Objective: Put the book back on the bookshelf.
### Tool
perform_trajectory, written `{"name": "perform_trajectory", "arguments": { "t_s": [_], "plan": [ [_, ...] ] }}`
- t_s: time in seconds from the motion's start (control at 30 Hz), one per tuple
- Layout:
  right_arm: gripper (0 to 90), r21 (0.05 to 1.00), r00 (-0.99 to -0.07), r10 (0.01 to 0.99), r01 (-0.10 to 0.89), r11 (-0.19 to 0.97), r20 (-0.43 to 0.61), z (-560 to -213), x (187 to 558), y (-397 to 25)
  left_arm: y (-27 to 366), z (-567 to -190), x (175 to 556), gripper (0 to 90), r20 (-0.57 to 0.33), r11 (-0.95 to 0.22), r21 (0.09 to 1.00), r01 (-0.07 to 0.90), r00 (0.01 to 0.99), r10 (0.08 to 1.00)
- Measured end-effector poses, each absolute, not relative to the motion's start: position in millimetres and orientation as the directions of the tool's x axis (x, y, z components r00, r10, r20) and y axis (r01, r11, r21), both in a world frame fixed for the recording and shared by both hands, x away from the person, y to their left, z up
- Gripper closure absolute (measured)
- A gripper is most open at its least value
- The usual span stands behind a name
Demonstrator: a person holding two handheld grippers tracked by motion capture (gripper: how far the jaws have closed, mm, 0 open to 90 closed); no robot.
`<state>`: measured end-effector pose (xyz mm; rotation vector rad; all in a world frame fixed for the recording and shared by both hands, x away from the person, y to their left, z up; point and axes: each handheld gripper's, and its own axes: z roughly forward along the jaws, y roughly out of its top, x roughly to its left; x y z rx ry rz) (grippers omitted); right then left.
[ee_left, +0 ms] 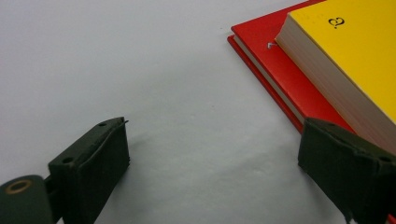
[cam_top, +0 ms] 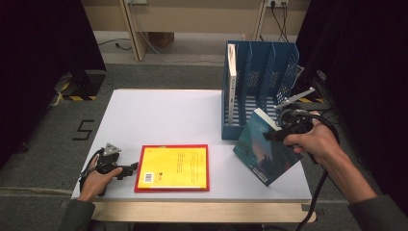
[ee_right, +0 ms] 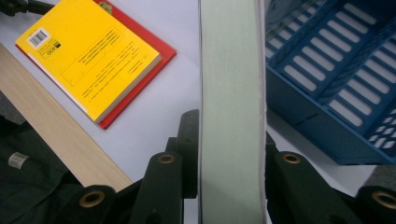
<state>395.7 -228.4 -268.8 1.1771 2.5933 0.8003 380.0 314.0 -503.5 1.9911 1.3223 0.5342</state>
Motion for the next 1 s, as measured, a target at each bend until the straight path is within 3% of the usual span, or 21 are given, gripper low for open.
{"name": "perform_trajectory", "arguments": {
  "t_s": [0.2, 0.5, 1.0],
  "plan": [
    [73.1, 0.540, -0.664, 0.746, 0.646, 0.539, 0.049, -268, 389, -239, 313, -504, 380, 7.2, -0.030, -0.252, 0.727, 0.638, 0.397, 0.917],
    [72.6, 0.464, -0.689, 0.724, 0.645, 0.607, 0.010, -271, 402, -212, 314, -504, 380, 7.0, -0.029, -0.258, 0.729, 0.635, 0.404, 0.914],
    [72.3, 0.395, -0.691, 0.722, 0.666, 0.634, 0.006, -279, 406, -207, 313, -504, 380, 6.8, -0.028, -0.257, 0.729, 0.634, 0.403, 0.915]
  ]
}}
